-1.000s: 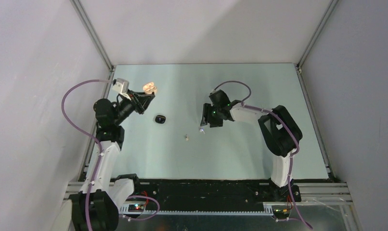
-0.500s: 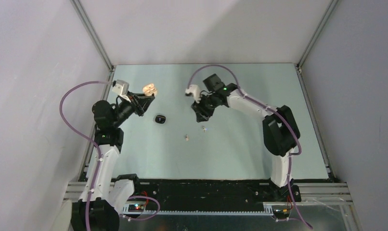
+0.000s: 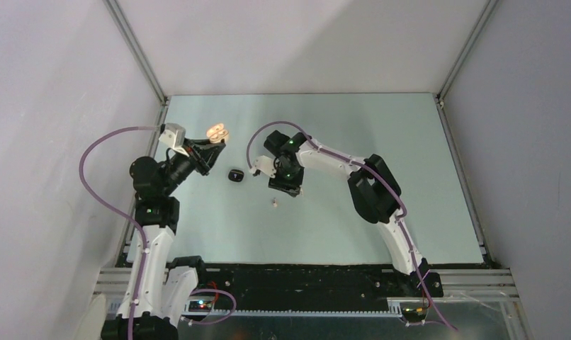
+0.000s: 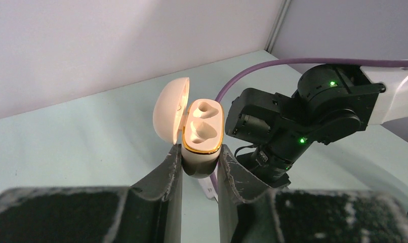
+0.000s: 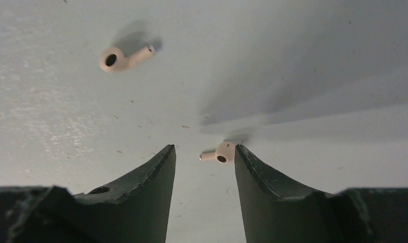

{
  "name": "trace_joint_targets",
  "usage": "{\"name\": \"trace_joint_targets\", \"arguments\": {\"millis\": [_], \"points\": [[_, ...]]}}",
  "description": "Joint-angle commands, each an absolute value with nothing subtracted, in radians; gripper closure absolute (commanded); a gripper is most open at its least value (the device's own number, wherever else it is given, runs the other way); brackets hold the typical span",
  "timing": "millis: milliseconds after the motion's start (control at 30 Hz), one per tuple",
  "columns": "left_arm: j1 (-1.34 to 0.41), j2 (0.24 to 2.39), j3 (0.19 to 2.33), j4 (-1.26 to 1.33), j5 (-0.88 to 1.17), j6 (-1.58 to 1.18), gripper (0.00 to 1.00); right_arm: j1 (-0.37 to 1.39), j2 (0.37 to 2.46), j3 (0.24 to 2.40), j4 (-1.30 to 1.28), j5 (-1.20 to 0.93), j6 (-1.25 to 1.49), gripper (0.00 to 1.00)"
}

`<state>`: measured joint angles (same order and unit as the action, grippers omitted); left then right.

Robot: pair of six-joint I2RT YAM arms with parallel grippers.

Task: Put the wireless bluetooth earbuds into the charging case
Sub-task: Pick up the earbud from the center of the board.

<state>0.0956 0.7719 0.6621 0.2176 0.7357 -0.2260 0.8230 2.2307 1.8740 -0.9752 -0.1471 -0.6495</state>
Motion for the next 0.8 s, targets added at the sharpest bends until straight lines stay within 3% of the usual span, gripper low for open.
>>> {"name": "trace_joint_targets", "arguments": {"millis": [0,400,767], "points": [[0.091,0.739,0.648,0.221,0.724,-0.218,1.00,0.822,2.222,1.887,-1.004,-0.041,-0.661,0.49],[0.090,0.745,0.647,0.219,0.731,-0.233,1.00,0.814,2.270,1.896,-0.986,-0.018,-0.668,0.52],[0.089,0.744,0.639,0.216,0.732,-0.234,1.00,0.808,2.297,1.916,-0.992,-0.029,-0.657,0.64]]}}
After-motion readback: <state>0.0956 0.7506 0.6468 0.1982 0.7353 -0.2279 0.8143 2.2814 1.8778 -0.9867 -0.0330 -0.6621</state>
